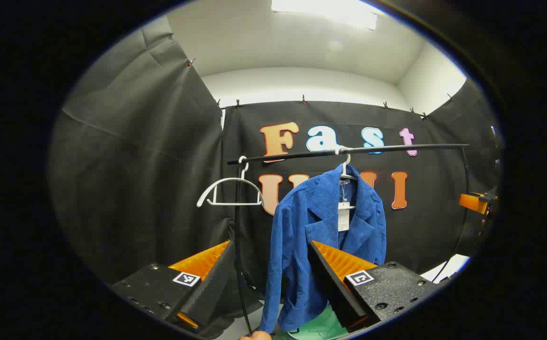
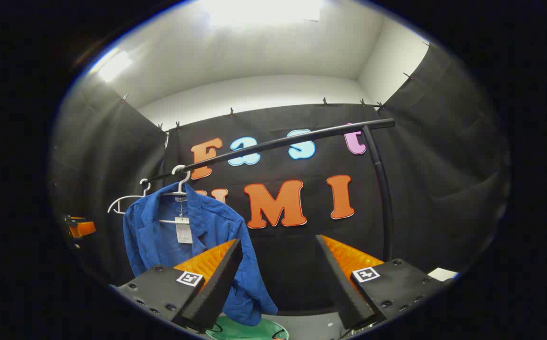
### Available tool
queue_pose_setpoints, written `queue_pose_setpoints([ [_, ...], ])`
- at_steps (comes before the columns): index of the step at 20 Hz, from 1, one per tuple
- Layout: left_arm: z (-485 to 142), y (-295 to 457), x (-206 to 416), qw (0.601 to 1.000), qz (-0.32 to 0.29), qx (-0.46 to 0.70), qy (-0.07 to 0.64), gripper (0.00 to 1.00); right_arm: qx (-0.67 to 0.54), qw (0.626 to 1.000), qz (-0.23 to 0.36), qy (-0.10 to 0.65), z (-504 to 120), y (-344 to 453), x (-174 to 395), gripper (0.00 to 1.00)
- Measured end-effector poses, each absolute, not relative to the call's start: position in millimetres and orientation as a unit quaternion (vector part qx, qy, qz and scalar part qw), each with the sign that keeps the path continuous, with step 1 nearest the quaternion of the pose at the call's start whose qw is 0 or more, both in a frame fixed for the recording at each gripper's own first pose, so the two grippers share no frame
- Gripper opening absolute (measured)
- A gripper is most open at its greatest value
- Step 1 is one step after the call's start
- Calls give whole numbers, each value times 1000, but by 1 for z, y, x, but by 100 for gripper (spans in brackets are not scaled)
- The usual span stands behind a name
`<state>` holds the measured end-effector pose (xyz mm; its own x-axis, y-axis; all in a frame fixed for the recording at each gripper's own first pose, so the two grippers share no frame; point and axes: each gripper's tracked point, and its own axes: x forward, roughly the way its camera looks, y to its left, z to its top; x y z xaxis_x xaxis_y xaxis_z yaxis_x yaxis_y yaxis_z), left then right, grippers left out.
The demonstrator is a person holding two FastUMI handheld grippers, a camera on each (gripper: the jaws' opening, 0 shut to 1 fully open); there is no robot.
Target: Grasp the clothes on the hanger with both hands and then place them into the laundry hamper below.
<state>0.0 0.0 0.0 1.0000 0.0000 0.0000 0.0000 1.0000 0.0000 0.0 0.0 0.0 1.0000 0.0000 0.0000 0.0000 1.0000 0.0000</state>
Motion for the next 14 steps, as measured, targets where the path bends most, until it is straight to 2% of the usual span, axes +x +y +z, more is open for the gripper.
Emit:
queue_pose_setpoints([
  [14,-7,-5,7,1000,2,1,11,96,5,1000,9,13,-13,2,15,99],
])
